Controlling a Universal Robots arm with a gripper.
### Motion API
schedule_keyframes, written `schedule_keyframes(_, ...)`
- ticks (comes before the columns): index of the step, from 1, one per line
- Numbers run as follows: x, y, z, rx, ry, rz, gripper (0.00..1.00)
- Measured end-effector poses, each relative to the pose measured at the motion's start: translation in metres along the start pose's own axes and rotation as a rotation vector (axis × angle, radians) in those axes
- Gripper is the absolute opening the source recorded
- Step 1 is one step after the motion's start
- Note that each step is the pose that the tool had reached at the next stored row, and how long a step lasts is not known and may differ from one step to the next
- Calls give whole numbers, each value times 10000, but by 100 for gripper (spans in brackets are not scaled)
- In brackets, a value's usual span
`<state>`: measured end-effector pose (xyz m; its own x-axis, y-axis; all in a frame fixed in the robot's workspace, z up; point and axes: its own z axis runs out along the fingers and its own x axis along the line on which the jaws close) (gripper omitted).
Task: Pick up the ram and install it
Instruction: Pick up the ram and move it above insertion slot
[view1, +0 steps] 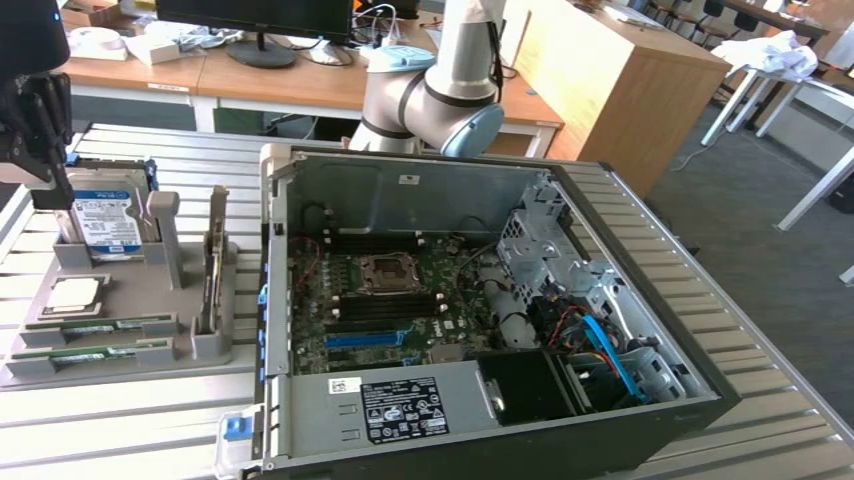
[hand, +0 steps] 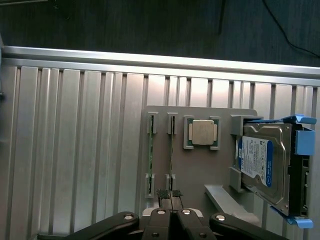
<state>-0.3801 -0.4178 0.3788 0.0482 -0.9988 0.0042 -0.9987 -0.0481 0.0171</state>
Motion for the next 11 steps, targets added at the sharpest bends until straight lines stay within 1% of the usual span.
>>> schedule_keyframes(3,0,0,0,0,0,0,11)
schedule_keyframes(5,0,0,0,0,0,0,23)
schedule_keyframes(7,0,0,0,0,0,-1,23)
schedule_keyframes(8,0,0,0,0,0,0,30)
schedule_keyframes(11,0,0,0,0,0,0,30)
